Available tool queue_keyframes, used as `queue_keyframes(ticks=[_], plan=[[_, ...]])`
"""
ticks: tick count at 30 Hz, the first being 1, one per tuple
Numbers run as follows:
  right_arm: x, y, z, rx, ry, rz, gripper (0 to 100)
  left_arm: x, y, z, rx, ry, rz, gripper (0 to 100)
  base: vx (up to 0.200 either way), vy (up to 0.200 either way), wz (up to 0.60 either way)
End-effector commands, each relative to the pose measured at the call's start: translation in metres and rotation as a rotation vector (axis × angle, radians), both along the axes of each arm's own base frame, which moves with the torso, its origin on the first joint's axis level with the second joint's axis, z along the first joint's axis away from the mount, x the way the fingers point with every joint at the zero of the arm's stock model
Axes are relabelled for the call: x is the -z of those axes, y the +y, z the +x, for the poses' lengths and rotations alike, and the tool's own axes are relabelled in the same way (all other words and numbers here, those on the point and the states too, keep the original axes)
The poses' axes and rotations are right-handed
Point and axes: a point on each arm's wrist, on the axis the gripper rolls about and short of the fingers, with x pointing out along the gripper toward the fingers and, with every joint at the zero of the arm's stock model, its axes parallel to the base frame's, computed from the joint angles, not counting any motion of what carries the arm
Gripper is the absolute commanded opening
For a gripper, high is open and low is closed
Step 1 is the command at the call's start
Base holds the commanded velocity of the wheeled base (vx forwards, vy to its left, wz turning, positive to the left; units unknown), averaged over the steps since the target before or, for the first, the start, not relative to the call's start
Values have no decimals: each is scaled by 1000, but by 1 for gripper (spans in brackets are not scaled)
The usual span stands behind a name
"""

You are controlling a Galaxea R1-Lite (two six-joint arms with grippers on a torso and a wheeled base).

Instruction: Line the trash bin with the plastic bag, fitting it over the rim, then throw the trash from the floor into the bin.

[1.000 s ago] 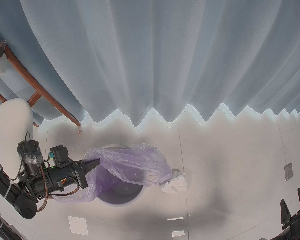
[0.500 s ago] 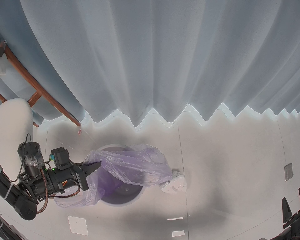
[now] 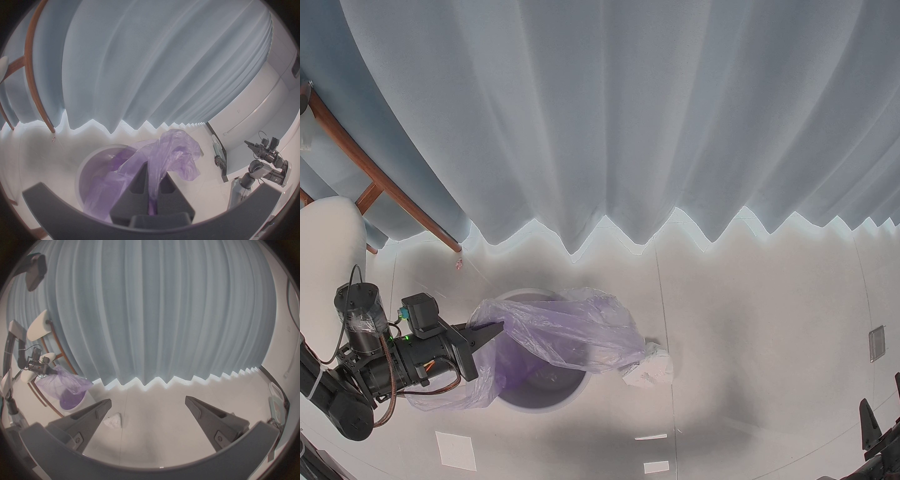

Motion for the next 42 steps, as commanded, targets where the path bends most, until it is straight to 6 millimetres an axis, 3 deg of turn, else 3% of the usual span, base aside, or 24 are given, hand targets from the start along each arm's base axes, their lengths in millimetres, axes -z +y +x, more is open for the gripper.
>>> queue_keyframes(ticks=[1,2,6,11,17,23,30,42], plan=[[-40,4,-4,-52,-143,-76,100,4,-4,-2,15,22,7,0,0,0,0],[-53,5,0,-36,-123,-65,100,4,-4,-1,13,18,6,0,0,0,0],[-69,4,8,-40,-71,52,100,3,-5,-3,21,15,7,0,0,0,0],[-66,5,18,-125,30,108,100,2,-3,-3,14,8,6,0,0,0,0],[-65,7,40,-271,219,337,100,1,-3,-2,14,-6,3,0,0,0,0],[-62,8,47,-319,295,383,100,1,-3,-2,12,-6,3,0,0,0,0],[-57,7,72,-324,482,502,100,1,-3,-3,12,-6,3,0,0,0,0],[-49,13,94,-384,659,518,100,5,-3,-5,18,10,11,0,0,0,0]])
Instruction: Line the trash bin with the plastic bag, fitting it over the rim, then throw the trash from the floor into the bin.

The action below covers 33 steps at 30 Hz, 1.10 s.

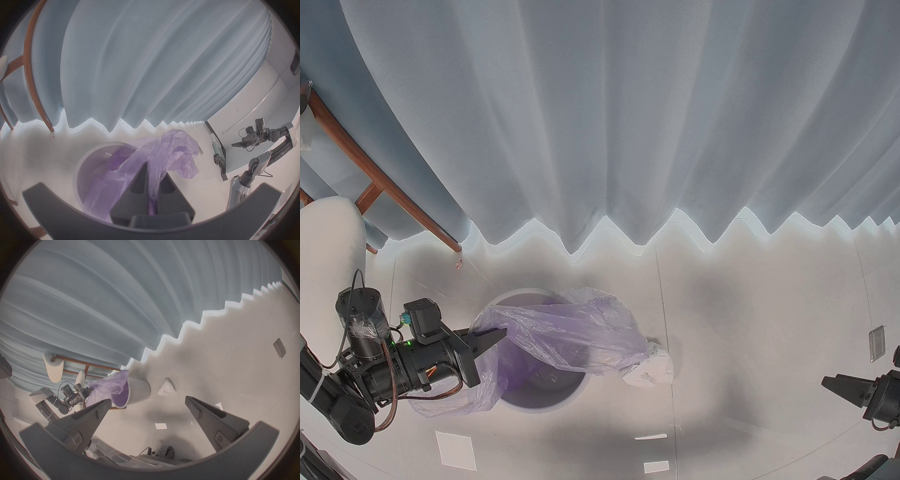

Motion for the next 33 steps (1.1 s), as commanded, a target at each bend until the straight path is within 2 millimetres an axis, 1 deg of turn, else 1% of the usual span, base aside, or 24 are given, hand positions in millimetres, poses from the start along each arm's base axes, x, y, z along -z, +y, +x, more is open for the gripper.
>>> queue_keyframes(ticks=[1,7,15,19,27,33], plan=[[6,6,14,-76,102,2,100,2,-1,-1,4,6,4,0,0,0,0],[7,10,29,-113,143,2,100,5,0,-5,7,19,14,0,0,0,0],[14,16,39,-151,219,4,100,5,1,-5,3,20,15,0,0,0,0],[20,19,41,-178,195,-7,100,5,1,-5,3,22,15,0,0,0,0],[34,22,45,-154,130,-34,100,5,2,-5,1,20,15,0,0,0,0],[36,22,49,-148,125,-37,100,5,2,-5,1,20,15,0,0,0,0]])
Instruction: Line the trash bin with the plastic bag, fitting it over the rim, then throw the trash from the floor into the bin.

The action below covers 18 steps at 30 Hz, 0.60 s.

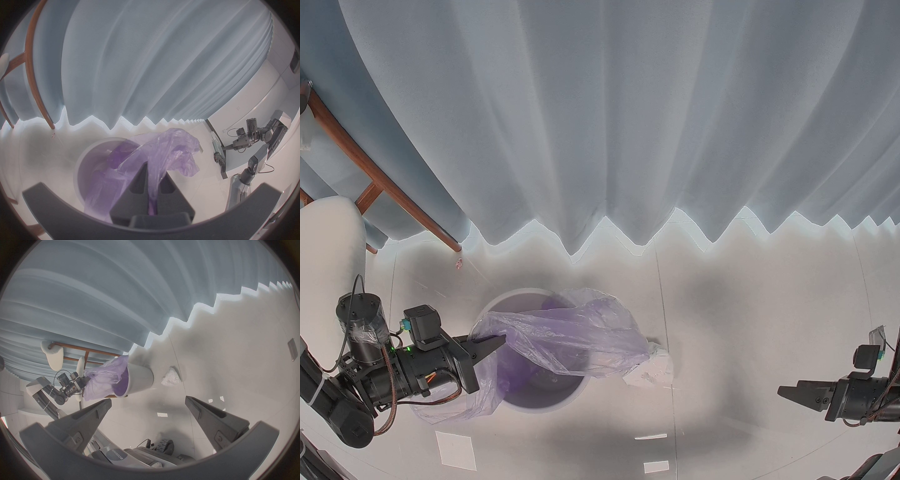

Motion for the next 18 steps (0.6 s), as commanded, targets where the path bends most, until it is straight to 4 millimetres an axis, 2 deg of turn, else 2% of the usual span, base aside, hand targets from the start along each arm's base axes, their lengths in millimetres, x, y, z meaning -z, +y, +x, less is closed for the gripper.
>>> queue_keyframes(ticks=[1,18], plan=[[7,1,2,-6,44,-12,100,0,0,0,0,0,0,0,0,0,0],[7,13,7,-55,20,-32,100,1,0,-1,1,8,2,0,0,0,0]])
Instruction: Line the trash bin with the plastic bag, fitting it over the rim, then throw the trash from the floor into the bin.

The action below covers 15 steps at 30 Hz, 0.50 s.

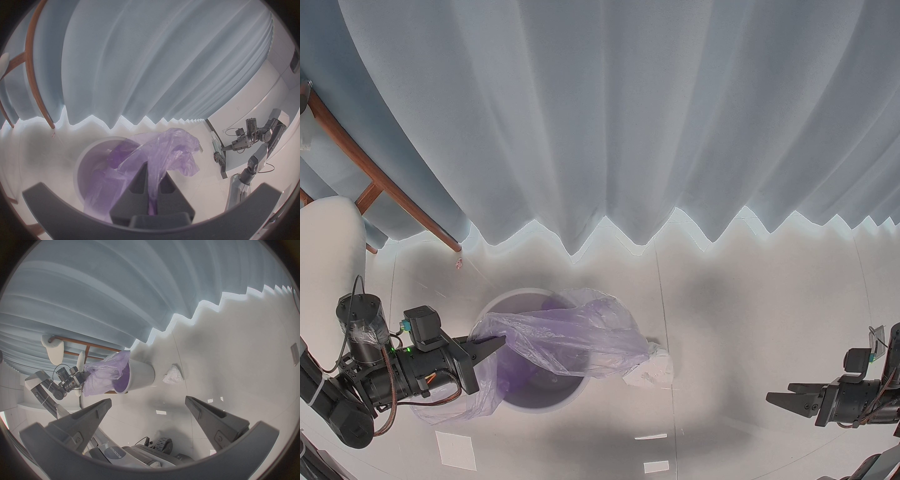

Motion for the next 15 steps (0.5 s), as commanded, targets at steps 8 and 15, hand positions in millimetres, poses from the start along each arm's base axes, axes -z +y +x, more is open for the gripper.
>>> queue_keyframes(ticks=[8,15], plan=[[8,13,19,-42,21,-7,100,1,0,-1,2,4,2,0,0,0,0],[19,37,33,-66,-24,-47,100,2,0,-1,2,7,3,0,0,0,0]])
